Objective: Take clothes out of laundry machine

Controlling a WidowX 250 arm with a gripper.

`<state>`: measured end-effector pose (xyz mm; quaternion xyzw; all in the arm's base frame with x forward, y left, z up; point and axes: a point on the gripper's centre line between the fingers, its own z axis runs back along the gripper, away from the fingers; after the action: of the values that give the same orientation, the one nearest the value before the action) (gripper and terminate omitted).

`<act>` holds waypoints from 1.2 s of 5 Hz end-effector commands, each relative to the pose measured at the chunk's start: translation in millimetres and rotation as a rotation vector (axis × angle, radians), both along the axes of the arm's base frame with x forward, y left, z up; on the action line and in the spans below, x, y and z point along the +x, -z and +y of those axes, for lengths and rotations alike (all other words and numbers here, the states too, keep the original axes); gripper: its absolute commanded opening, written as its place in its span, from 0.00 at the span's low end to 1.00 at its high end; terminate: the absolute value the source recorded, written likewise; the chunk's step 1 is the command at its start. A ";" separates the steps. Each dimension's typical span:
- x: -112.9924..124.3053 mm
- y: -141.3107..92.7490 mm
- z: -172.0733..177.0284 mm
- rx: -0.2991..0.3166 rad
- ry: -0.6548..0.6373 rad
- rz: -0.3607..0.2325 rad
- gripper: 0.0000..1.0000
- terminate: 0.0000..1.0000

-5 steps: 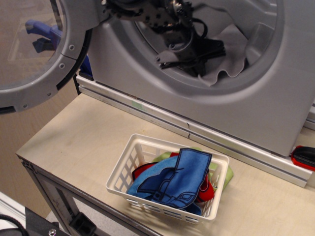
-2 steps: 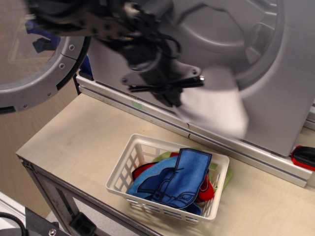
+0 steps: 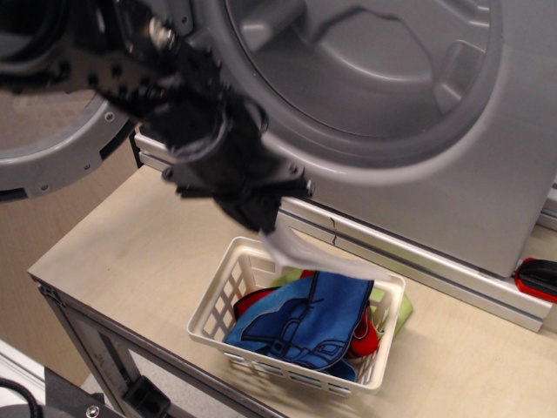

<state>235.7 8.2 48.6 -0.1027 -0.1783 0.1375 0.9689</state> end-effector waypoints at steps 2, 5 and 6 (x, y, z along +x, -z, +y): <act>-15.2 2.8 -22.1 -0.018 0.053 0.110 0.00 0.00; -12.8 49.4 -16.8 0.058 -0.042 0.315 0.00 0.00; -8.2 55.0 -20.2 0.077 -0.044 0.309 0.00 0.00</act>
<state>218.5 -20.9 -22.8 -0.0356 -0.0168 0.1663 0.9853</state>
